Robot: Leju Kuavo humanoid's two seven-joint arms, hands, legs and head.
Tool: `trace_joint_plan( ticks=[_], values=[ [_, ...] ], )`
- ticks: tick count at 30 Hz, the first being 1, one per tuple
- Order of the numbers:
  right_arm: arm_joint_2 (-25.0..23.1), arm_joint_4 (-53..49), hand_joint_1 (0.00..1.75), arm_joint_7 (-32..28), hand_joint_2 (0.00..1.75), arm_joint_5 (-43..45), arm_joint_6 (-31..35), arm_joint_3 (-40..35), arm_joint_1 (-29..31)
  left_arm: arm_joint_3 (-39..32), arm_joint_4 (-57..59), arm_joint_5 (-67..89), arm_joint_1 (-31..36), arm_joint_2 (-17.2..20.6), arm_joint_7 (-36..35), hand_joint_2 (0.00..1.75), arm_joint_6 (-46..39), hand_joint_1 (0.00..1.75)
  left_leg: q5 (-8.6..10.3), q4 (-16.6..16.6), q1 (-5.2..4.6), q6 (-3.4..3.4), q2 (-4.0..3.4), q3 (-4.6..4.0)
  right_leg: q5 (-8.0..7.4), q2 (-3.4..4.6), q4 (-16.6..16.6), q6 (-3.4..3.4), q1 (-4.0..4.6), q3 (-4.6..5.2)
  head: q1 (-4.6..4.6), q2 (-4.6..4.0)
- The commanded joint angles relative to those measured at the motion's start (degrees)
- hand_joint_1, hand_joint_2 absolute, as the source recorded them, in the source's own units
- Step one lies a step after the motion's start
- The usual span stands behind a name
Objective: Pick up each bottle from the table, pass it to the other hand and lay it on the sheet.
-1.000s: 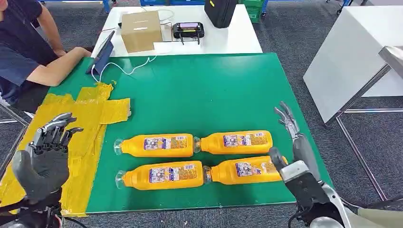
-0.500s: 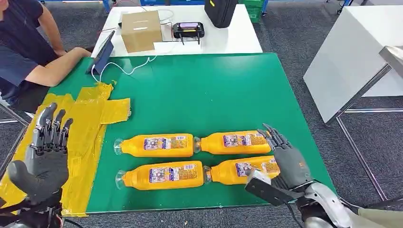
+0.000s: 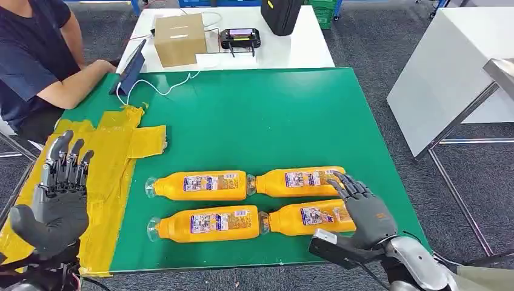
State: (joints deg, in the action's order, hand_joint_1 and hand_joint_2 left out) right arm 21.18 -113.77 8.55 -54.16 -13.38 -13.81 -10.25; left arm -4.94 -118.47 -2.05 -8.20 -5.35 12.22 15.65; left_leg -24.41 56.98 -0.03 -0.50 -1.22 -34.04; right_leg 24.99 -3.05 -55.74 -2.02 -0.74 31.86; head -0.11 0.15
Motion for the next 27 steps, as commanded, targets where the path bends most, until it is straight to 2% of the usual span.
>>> trace_joint_plan(
  ticks=[1,6,15,27],
  values=[
    [0.06,5.56,0.0,0.8,1.75,-0.1,-0.52,-1.4,2.4,-0.03,3.81,-0.62,2.12,0.35,-0.39,0.0,0.15,0.0,-0.02,-0.05,0.04,0.04,0.04,0.16,0.0,0.21,0.09,0.06,0.01,-0.17,0.0,0.0],
    [-0.6,10.82,0.0,1.65,1.75,-0.57,-1.36,0.56,4.08,0.66,5.25,-1.57,3.71,0.57,-0.91,0.0,0.4,0.0,0.0,-0.07,0.05,0.04,0.05,0.16,-0.02,0.18,0.11,0.06,0.02,-0.17,-0.02,0.0],
    [-1.01,12.28,0.0,1.83,1.75,-0.54,-2.33,0.87,3.74,1.03,5.74,-2.0,4.3,0.72,-1.21,0.0,0.48,0.0,-0.05,-0.06,0.08,0.07,0.1,0.26,0.03,0.28,0.12,0.11,0.05,-0.28,0.0,0.0],
    [-0.44,19.3,0.0,1.86,1.75,-1.23,-3.85,-4.39,3.92,2.38,8.43,-3.37,7.5,1.06,-2.26,0.0,0.4,0.0,-0.01,-0.07,0.08,0.06,0.1,0.22,-0.01,0.22,0.14,0.09,0.05,-0.25,0.0,0.0]
  ],
)
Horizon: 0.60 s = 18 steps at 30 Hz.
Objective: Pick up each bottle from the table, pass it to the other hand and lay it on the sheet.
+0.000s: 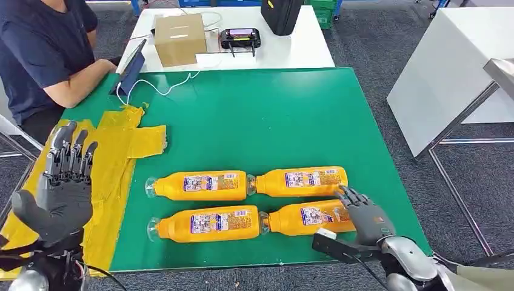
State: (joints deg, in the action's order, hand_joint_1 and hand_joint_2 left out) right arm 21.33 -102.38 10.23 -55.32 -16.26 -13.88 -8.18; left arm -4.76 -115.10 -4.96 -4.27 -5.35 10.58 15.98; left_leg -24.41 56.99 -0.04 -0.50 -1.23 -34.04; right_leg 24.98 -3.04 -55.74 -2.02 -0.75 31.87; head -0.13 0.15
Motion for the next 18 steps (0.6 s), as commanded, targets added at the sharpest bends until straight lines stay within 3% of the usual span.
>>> trace_joint_plan(
  ticks=[1,8,13,14,18],
  values=[
    [-0.3,8.38,0.0,0.13,1.75,-0.02,-1.12,-4.78,1.77,2.38,5.29,-0.49,3.86,1.03,-0.7,0.0,0.08,0.0,-0.02,-0.1,0.11,0.07,0.14,0.27,0.0,0.23,0.16,0.11,0.07,-0.32,0.0,0.0],
    [0.41,12.12,0.0,1.17,1.75,-0.25,-1.43,-6.91,1.34,3.34,6.31,-0.82,5.16,1.22,-1.18,0.0,-0.05,0.0,-0.03,-0.09,0.1,0.07,0.14,0.27,0.02,0.21,0.15,0.1,0.06,-0.32,0.0,0.0],
    [1.38,22.62,0.0,1.52,1.75,-2.87,-0.69,-11.22,2.77,5.15,9.94,-1.46,8.57,1.15,-1.79,0.0,0.15,0.0,0.02,-0.15,0.14,0.06,0.21,0.37,-0.02,0.1,0.27,0.09,0.11,-0.44,0.0,0.0],
    [1.7,24.02,1.75,0.87,1.75,-3.91,-1.4,-12.98,3.69,5.47,10.43,-2.45,10.04,0.66,-1.78,0.0,0.21,0.0,0.05,-0.14,0.13,0.04,0.29,0.37,-0.01,-0.06,0.27,0.06,0.1,-0.45,0.04,0.0],
    [5.41,26.09,1.75,0.35,1.75,0.28,-4.59,-17.01,3.89,7.4,12.76,-3.25,13.09,1.49,-3.83,0.0,-1.26,0.0,0.07,-0.07,0.18,0.05,0.48,0.49,0.0,-0.13,0.26,0.09,0.14,-0.45,0.02,0.0]
  ],
)
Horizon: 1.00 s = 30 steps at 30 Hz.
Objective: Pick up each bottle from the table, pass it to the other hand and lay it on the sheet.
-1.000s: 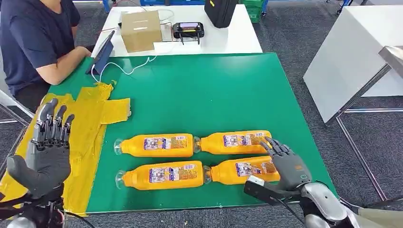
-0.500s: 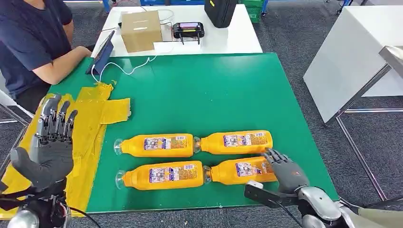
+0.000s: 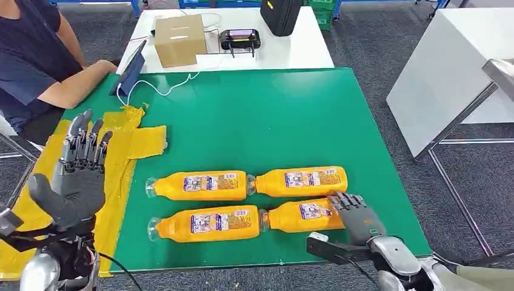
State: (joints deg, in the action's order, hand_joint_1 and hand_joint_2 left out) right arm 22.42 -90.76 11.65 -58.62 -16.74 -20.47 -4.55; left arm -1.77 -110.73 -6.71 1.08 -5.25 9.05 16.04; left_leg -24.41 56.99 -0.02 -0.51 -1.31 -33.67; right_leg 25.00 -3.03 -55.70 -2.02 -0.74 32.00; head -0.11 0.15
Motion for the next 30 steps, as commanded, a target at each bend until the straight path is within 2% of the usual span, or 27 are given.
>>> trace_joint_plan(
  ticks=[1,2,3,10,11,12,13,14,15,16,17,18,19,20,23,26,27,29,30],
  values=[
    [5.76,14.47,1.75,-1.6,1.75,4.76,-4.68,-11.37,0.14,4.48,9.01,-2.11,7.85,1.6,-2.05,0.0,-1.21,0.0,0.0,-0.11,0.15,-0.02,0.47,0.36,0.04,-0.21,0.25,0.05,0.1,-0.39,0.02,0.0],
    [6.16,14.08,1.75,-1.97,1.75,4.8,-4.64,-12.21,0.62,4.63,9.25,-2.67,8.73,1.42,-1.66,0.0,-1.08,0.0,-0.09,-0.08,0.1,-0.05,0.39,0.51,0.15,-0.19,0.22,-0.11,0.05,-0.49,0.0,0.0],
    [5.98,13.74,1.75,-1.93,1.75,4.81,-4.8,-12.58,1.11,4.79,9.04,-2.93,9.32,1.25,-2.1,0.0,-1.24,0.0,-0.01,-0.11,0.14,-0.03,0.6,0.46,0.11,-0.24,0.3,-0.08,0.08,-0.52,0.02,0.0],
    [5.57,13.42,1.75,-1.47,1.75,4.91,-5.75,-12.94,1.8,5.01,8.57,-3.03,9.88,1.09,-3.12,0.0,-1.6,0.0,-0.07,-0.11,0.1,-0.05,0.44,0.58,0.14,-0.22,0.26,-0.1,0.05,-0.57,0.02,0.0],
    [15.46,14.17,1.75,-3.23,1.75,15.09,-9.2,-18.62,0.88,7.59,14.48,-5.74,11.25,2.29,-1.91,0.0,-0.83,0.0,-0.08,-0.1,0.18,-0.06,0.49,0.66,0.1,-0.17,0.36,-0.07,0.12,-0.73,0.0,0.0],
    [15.05,13.65,1.75,-3.29,1.75,14.85,-8.89,-18.91,0.96,7.57,14.34,-6.32,11.72,1.97,-1.67,0.0,-0.68,0.0,-0.14,-0.06,0.13,-0.07,0.35,0.76,0.14,-0.12,0.3,-0.09,0.07,-0.75,0.0,0.0],
    [14.09,13.42,1.75,-2.0,1.75,15.34,-7.54,-18.22,0.6,7.38,14.15,-6.5,11.41,1.94,-1.8,0.0,-0.92,0.0,-0.09,-0.09,0.15,-0.07,0.51,0.72,0.11,-0.16,0.35,-0.06,0.09,-0.8,0.02,0.0],
    [11.57,12.7,1.75,0.04,1.75,15.69,-6.47,-17.3,0.85,7.31,13.0,-7.29,11.53,1.74,-3.11,0.0,-1.37,0.0,-0.23,-0.11,0.13,-0.11,0.44,1.16,0.16,-0.21,0.43,-0.1,0.06,-1.18,0.0,0.0],
    [5.16,12.15,1.75,3.91,1.75,21.07,-1.17,-10.79,-0.51,5.88,10.74,-7.25,8.2,2.19,-5.37,0.0,-3.47,0.0,-0.19,-0.18,0.16,-0.17,0.71,1.28,0.15,-0.4,0.63,-0.14,0.07,-1.43,0.0,0.0],
    [2.1,9.95,1.75,5.17,1.75,21.03,-0.99,-10.46,0.62,5.32,8.9,-9.14,7.56,2.32,-5.61,0.0,-2.75,0.0,-0.26,-0.16,0.24,-0.2,0.57,1.48,0.2,-0.31,0.77,-0.22,0.12,-1.66,-0.02,0.0],
    [-0.15,8.24,1.75,5.88,1.75,22.29,1.71,-8.38,0.18,3.85,7.17,-9.01,4.23,2.6,-6.45,0.0,-3.74,0.0,-0.41,-0.17,0.35,-0.24,0.23,1.82,0.21,0.0,0.87,-0.24,0.21,-2.01,0.02,0.0],
    [-2.25,4.96,1.75,4.31,1.75,23.74,4.43,-6.26,-0.7,1.6,5.42,-10.78,-0.11,3.09,-5.58,0.0,-2.7,0.0,-0.34,-0.26,0.38,-0.22,0.16,1.72,0.1,0.18,0.98,-0.21,0.26,-1.94,0.06,0.0],
    [-2.49,2.96,1.75,5.57,1.75,23.81,3.74,-5.8,-1.1,0.47,5.01,-11.19,-1.6,3.08,-4.93,0.0,-1.34,0.0,-0.5,-0.23,0.37,-0.26,-0.16,1.91,0.16,0.4,0.91,-0.24,0.23,-2.09,0.06,0.0],
    [-4.91,-0.44,1.75,3.44,1.75,26.67,5.97,-2.85,-2.77,-1.1,3.65,-11.25,-3.69,2.39,-4.86,0.0,-0.73,0.0,-0.46,-0.31,0.36,-0.23,-0.23,1.78,0.09,0.56,0.96,-0.2,0.24,-1.95,0.02,0.0],
    [-6.09,-3.95,1.75,3.68,1.75,28.68,5.96,-1.16,-4.09,-1.86,2.29,-12.38,-4.8,1.57,-5.61,0.0,-0.61,0.0,-0.74,-0.14,0.3,-0.12,-0.43,1.78,0.22,0.65,0.76,-0.21,0.17,-1.92,0.02,0.0],
    [-10.31,-14.32,1.75,-0.35,1.75,38.42,7.61,4.17,-6.86,-2.09,0.24,-14.67,-7.06,1.35,-6.88,0.0,-1.0,0.0,-0.72,-0.09,0.29,-0.07,-0.33,1.41,0.23,0.62,0.69,-0.15,0.16,-1.88,0.0,0.0],
    [-12.99,-19.6,1.75,-2.71,1.75,39.67,9.18,6.22,-7.58,-2.44,-0.9,-15.65,-8.54,0.5,-6.85,0.0,-1.35,0.0,-0.69,-0.1,0.28,-0.07,-0.26,1.34,0.17,0.62,0.67,-0.07,0.16,-1.89,0.02,0.0],
    [-15.68,-24.47,1.75,-2.55,1.75,40.04,8.92,7.67,-7.58,-1.85,-2.05,-16.29,-10.12,0.28,-7.0,0.0,-0.86,0.0,-0.63,0.01,0.22,-0.19,-0.38,1.06,0.17,0.55,0.53,-0.17,0.11,-1.71,0.0,0.0],
    [-18.46,-26.95,1.75,-5.34,1.75,41.2,9.22,8.91,-6.75,-0.93,-2.8,-18.06,-11.1,-0.18,-7.63,0.0,-0.29,0.0,-0.67,0.04,0.22,-0.15,-0.37,0.95,0.22,0.66,0.46,-0.13,0.12,-1.6,-0.02,0.0]
  ],
)
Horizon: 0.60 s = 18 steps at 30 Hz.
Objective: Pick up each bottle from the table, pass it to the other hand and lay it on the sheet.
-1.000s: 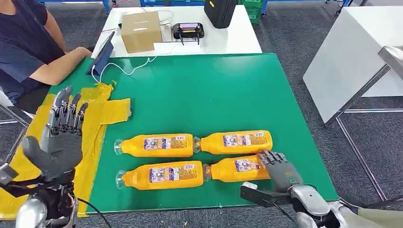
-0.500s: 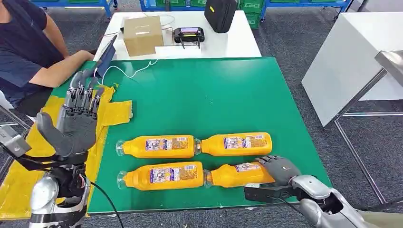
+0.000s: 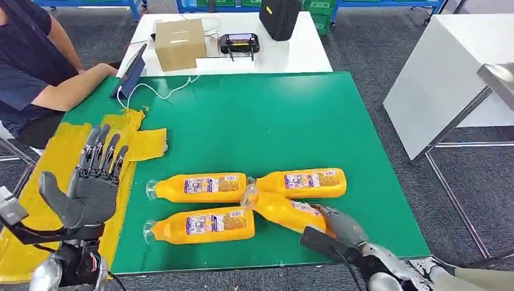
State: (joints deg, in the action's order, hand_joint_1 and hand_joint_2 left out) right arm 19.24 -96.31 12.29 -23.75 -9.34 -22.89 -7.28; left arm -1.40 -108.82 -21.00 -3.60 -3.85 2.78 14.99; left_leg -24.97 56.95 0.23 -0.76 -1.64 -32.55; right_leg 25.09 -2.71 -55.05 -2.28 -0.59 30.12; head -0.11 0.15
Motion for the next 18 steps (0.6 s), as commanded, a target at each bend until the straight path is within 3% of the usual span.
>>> trace_joint_plan(
  ticks=[1,4,5,14,18],
  values=[
    [-15.91,-22.03,1.75,-5.35,1.75,6.21,1.31,11.38,-3.4,-0.84,-5.04,-3.33,-6.7,-1.7,-1.06,0.0,0.7,0.0,-0.1,0.15,-0.05,0.11,0.0,-0.38,0.14,0.39,-0.32,0.15,-0.06,0.48,0.0,0.0],
    [-18.9,-21.54,1.75,-6.87,1.75,6.77,1.1,11.35,-0.93,1.66,-5.98,-1.27,-6.38,-2.65,-0.23,0.0,0.78,0.0,0.02,0.06,-0.02,0.07,0.08,-0.6,0.05,0.19,-0.22,0.06,-0.01,0.7,0.0,0.0],
    [-19.43,-20.82,1.75,-6.89,1.75,6.41,0.83,10.97,0.02,2.52,-6.09,-0.27,-5.92,-2.91,-0.33,1.75,0.54,0.0,0.01,0.07,0.0,0.08,0.11,-0.61,0.06,0.23,-0.22,0.08,0.0,0.73,0.02,0.0],
    [-26.53,4.93,1.75,-1.71,1.75,4.7,1.99,5.57,22.04,14.78,2.12,3.08,6.92,-5.45,-1.36,1.75,-3.69,0.0,0.26,-0.04,-0.09,0.01,0.12,-0.68,-0.17,0.28,-0.1,0.09,-0.04,0.77,0.0,0.0],
    [-28.27,12.82,1.75,-1.04,1.75,4.32,3.42,2.78,26.71,17.96,5.7,0.75,10.06,-6.04,-3.32,1.75,-6.43,0.0,0.53,-0.04,-0.07,0.02,0.1,-0.8,-0.35,0.22,-0.1,-0.08,-0.02,0.89,0.0,0.0]
  ],
)
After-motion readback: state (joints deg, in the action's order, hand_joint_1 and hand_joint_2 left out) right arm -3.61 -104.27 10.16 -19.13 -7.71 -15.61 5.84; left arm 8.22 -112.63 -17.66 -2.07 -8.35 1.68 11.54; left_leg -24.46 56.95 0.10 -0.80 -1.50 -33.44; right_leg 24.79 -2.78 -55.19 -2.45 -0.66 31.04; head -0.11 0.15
